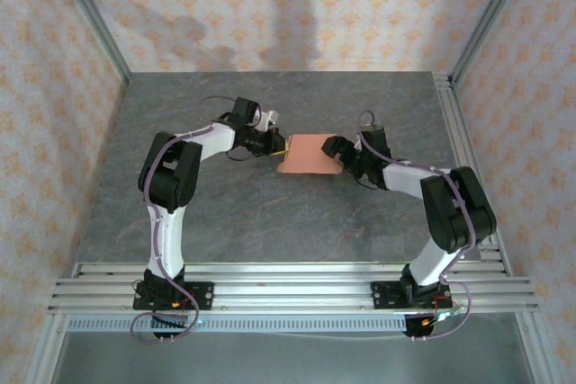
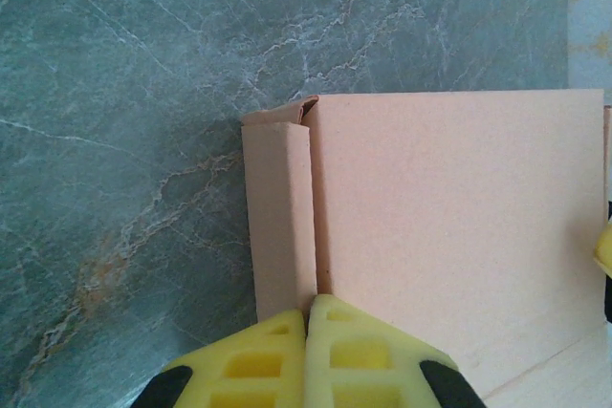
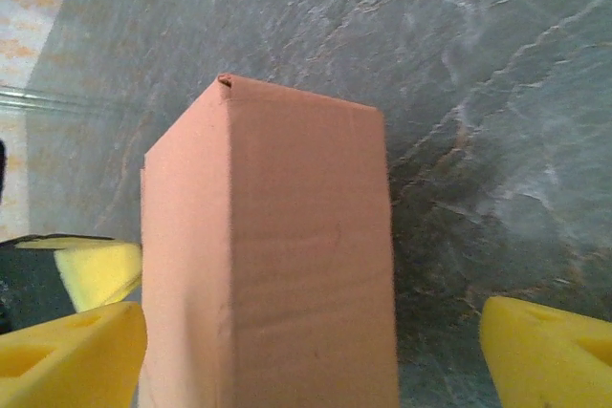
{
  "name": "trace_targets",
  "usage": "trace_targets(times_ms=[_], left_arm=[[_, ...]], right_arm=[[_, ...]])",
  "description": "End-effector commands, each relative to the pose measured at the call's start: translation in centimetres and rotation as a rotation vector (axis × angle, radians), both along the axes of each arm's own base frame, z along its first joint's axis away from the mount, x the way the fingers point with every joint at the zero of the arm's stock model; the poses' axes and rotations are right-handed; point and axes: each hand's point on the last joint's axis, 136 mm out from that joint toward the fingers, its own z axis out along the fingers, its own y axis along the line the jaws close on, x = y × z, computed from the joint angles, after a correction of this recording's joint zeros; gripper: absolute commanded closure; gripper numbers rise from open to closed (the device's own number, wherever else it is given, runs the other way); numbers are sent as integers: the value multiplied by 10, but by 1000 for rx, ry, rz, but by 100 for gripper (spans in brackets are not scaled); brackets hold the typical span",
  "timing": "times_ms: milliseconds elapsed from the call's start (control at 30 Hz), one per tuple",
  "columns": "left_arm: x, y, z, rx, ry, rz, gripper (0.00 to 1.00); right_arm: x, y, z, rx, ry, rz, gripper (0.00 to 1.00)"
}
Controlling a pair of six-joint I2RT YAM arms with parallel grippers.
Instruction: Fold the paper box
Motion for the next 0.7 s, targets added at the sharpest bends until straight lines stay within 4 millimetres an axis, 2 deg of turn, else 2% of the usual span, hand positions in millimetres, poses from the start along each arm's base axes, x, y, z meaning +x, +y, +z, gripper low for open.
trace_targets(times_ms=[0,100,400,567,633,667], left_arm=[[-7,6,-21,24,51,-1,97],[-9,7,-24,32,56,-8,97],[-10,11,-26,57,51,0,96],[-6,13,-18,65,16,24,85],[-2,18,-11,83,-24,57,83],[0,19,-5,80,-55,65,79]], right_arm=[[16,14,22,110,-52,23,14],[18,17,27,152,-60,30,18],[18,12,41,176,-90,18,44],[19,9,44,170,-91,6,56],[19,9,47,173,-94,1,57],[20,7,48,174,-95,-6,57]])
